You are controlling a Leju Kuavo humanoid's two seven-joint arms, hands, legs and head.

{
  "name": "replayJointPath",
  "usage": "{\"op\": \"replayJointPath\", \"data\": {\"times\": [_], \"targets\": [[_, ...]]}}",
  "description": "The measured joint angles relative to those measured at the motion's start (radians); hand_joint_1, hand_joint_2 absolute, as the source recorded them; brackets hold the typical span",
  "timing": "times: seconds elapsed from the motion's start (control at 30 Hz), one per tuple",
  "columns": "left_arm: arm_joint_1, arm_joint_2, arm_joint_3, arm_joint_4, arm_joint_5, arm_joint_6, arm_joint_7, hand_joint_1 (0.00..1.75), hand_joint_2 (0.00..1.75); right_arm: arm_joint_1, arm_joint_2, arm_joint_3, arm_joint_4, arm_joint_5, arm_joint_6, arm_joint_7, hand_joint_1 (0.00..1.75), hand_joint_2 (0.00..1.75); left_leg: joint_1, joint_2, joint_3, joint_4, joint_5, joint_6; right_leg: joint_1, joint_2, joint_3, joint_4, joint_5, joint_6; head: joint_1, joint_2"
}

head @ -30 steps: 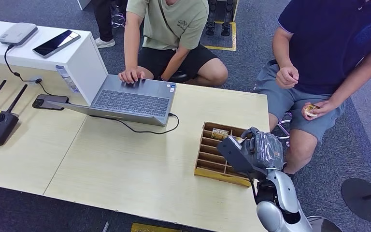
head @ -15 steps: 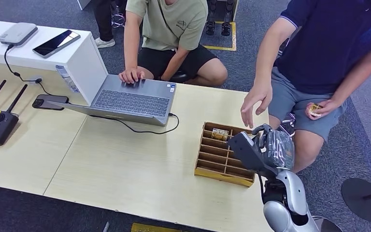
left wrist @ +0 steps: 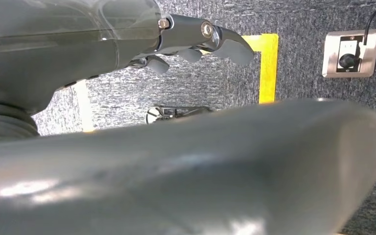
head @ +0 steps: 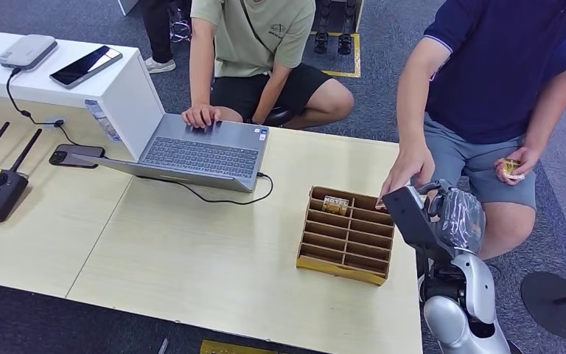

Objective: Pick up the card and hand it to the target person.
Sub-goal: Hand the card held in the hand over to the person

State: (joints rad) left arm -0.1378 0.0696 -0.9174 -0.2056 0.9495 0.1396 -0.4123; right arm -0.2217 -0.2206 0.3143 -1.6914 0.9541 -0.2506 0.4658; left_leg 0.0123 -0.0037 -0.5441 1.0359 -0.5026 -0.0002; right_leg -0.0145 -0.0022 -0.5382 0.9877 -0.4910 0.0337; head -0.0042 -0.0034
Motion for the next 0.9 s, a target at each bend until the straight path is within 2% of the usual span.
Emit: {"op": "replayJointPath", "data": {"times": [0.4,0.43,0.5,0.57,0.63,0.9], "targets": [[-0.004,0.000,0.000,0.000,-0.012,-0.003,0.001,0.00,0.00,0.000,-0.001,-0.017,0.000,-0.003,0.002,0.000,1.74,1.75,0.000,0.000,0.000,0.000,0.000,0.000,0.000,0.000,0.000,0.000,0.000,0.000,0.000,0.000],[-0.004,0.000,0.000,0.000,-0.012,-0.003,0.001,0.00,0.00,0.000,-0.001,-0.017,0.000,-0.003,0.002,0.000,1.68,1.75,0.000,0.000,0.000,0.000,0.000,0.000,0.000,0.000,0.000,0.000,0.000,0.000,0.000,0.000],[-0.004,0.000,0.000,0.000,-0.013,-0.003,0.001,0.00,0.00,0.000,-0.001,-0.017,0.000,-0.003,0.002,0.000,1.44,1.75,0.000,0.000,0.000,0.000,0.000,0.000,0.000,0.000,0.000,0.000,0.000,0.000,0.000,0.000],[-0.004,0.000,0.000,0.000,-0.013,-0.003,0.001,0.00,0.00,0.000,-0.001,-0.017,0.000,-0.004,0.002,0.000,0.67,1.75,0.000,0.000,0.000,0.000,0.000,0.000,0.000,0.000,0.000,0.000,0.000,0.000,0.000,0.000],[-0.004,0.000,0.000,0.000,-0.013,-0.003,0.002,0.00,0.00,0.000,-0.001,-0.017,0.000,-0.008,0.004,0.000,0.03,1.75,0.000,0.000,0.000,0.000,0.000,0.000,0.000,0.000,0.000,0.000,0.000,0.000,0.000,0.000],[-0.004,0.000,0.000,0.000,-0.013,-0.003,0.003,0.00,0.00,0.000,-0.001,-0.017,0.000,-0.053,0.006,-0.023,0.00,1.75,0.000,0.000,0.000,0.000,0.000,0.000,0.000,0.000,0.000,0.000,0.000,0.000,0.000,0.000]]}}
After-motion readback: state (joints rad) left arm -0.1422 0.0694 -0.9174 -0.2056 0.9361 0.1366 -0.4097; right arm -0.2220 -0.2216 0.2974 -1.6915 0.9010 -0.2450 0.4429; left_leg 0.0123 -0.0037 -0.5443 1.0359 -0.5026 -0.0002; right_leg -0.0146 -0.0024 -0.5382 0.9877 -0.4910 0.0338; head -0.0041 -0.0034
